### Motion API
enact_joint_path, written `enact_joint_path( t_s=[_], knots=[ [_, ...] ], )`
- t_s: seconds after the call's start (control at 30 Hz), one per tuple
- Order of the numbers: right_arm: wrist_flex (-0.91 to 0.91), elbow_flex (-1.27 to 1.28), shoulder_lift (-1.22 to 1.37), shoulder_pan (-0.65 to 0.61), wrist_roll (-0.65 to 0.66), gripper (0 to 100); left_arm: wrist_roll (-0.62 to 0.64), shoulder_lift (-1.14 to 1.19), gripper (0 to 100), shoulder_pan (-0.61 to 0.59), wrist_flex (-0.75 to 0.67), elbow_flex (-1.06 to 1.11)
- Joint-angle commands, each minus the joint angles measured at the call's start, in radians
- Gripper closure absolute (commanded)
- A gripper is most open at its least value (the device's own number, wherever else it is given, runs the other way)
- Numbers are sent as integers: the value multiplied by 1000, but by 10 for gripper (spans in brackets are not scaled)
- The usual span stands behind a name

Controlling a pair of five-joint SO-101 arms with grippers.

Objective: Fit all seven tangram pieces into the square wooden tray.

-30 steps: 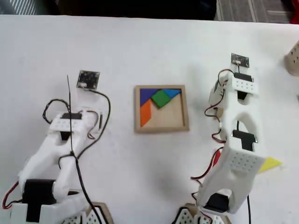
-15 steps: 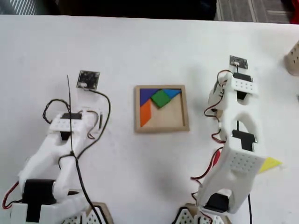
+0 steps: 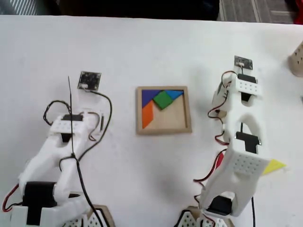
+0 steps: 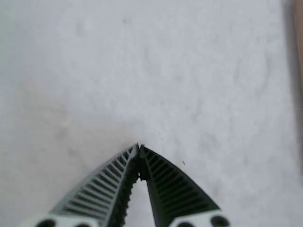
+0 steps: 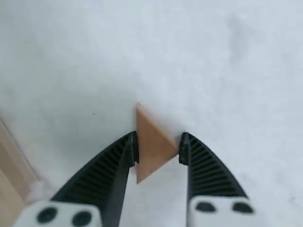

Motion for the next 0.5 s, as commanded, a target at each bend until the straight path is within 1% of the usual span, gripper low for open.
enact_joint_path(
  t_s=[0.0,0.17,0.3,0.47],
  knots=[
    [2,-6,-33,4,-2,928,-8,-44,972,10,-12,-12],
    [56,-38,-33,2,-2,934,-8,-44,972,10,-12,-12],
    [81,-54,-36,4,-2,976,-8,-44,972,10,-12,-12],
    [157,-69,-116,-22,-2,980,-8,-44,972,10,-12,-14]
  ],
)
